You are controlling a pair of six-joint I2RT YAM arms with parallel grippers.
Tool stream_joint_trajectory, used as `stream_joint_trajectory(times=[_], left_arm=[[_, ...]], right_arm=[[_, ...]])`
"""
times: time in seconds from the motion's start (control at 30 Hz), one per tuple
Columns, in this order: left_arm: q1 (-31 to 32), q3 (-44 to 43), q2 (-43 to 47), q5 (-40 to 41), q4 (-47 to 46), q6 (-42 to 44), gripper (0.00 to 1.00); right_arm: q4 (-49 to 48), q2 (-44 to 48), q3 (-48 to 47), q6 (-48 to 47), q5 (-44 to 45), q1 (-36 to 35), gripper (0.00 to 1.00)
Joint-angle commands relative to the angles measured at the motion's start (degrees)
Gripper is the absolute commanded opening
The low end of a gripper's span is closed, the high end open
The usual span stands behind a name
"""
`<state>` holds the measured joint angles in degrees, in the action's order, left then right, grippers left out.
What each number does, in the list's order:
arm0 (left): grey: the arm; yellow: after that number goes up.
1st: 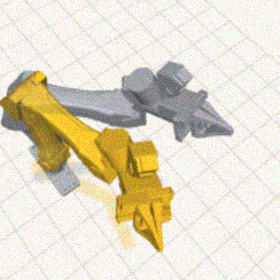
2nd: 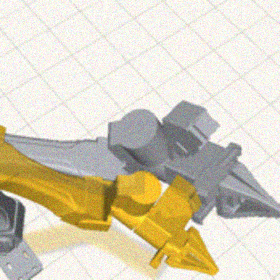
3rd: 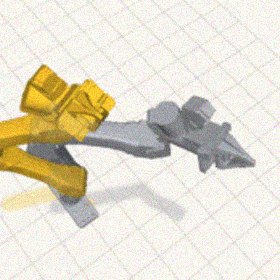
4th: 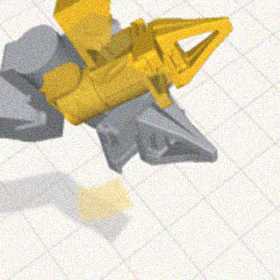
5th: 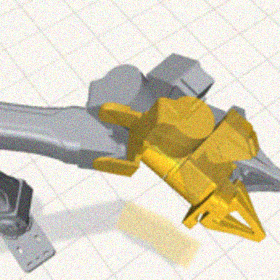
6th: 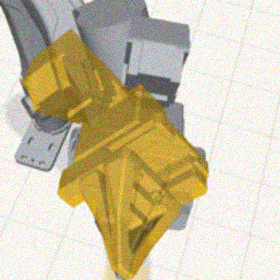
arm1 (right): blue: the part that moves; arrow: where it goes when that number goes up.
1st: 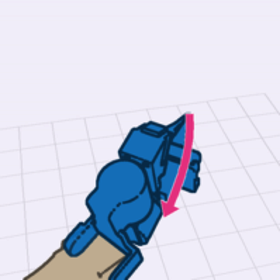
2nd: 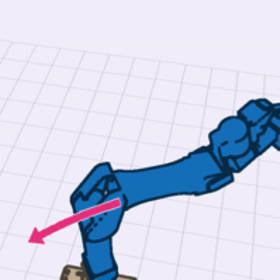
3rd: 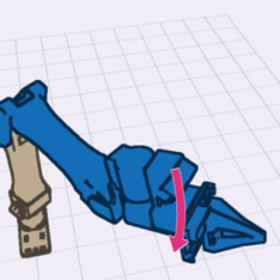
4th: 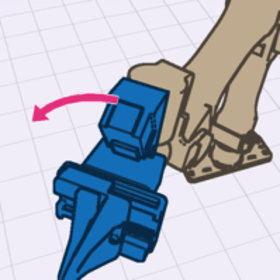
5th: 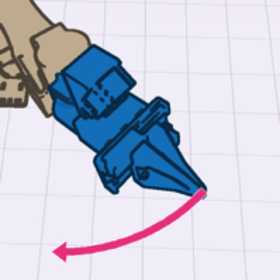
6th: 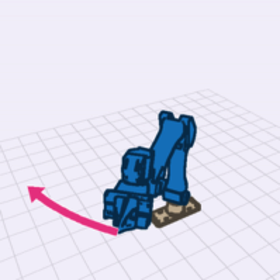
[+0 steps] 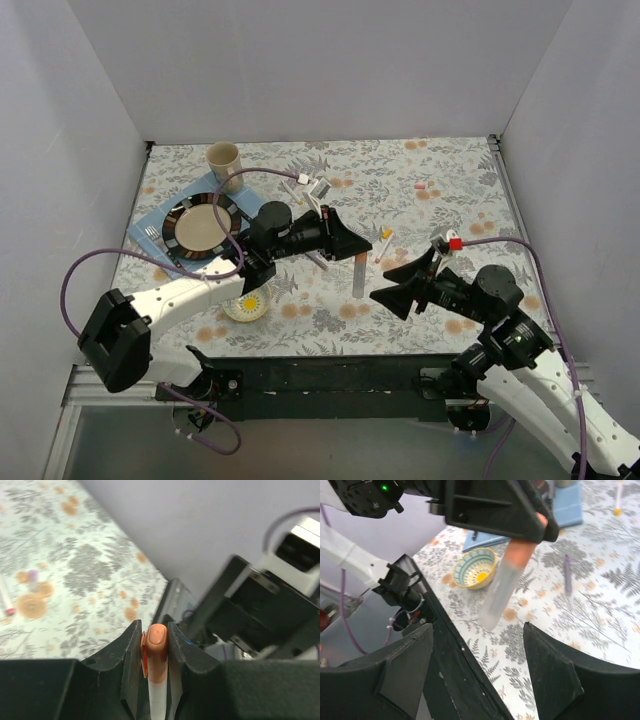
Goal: Insert the pens into the pen caps
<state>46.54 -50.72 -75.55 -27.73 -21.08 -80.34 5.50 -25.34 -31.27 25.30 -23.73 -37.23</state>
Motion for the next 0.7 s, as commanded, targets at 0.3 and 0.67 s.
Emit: stream_joint_trajectory(times=[0.3, 0.67], left_arm=[[-2.4, -7.1, -29.3, 7.0, 2.4, -5.6, 0.0], [-2.4, -8.6, -34.8, 15.7, 8.8, -2.8, 0.2]], right_arm=[[17.4, 7.8, -4.3, -2.4, 19.7, 0.0, 0.81], [14.2, 6.4, -2.2, -2.1, 17.0, 0.1, 0.8]])
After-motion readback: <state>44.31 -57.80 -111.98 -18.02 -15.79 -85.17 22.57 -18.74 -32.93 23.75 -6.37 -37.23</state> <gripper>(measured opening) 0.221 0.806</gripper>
